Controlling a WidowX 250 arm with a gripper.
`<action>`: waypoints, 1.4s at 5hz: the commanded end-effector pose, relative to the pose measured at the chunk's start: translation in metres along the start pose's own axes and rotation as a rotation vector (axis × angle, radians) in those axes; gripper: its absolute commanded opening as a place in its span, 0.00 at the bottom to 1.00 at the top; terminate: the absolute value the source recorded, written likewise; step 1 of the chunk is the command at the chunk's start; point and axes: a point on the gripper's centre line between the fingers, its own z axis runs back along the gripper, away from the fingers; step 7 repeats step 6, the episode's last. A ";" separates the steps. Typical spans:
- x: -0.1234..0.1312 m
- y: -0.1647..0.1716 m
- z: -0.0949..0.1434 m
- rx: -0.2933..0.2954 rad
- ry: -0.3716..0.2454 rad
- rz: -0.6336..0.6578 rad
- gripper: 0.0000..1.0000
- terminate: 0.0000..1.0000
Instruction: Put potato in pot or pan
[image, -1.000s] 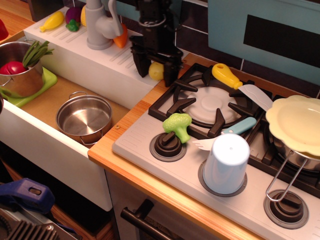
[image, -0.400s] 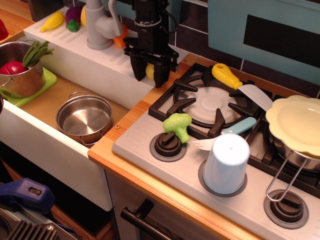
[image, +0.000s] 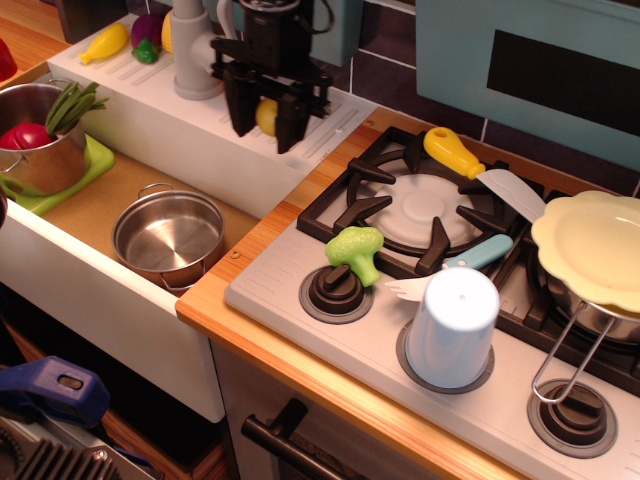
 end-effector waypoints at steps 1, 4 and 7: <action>-0.018 0.041 0.009 0.009 0.018 0.045 0.00 0.00; -0.041 0.089 -0.033 0.008 0.016 0.058 1.00 0.00; -0.041 0.089 -0.033 0.008 0.016 0.058 1.00 1.00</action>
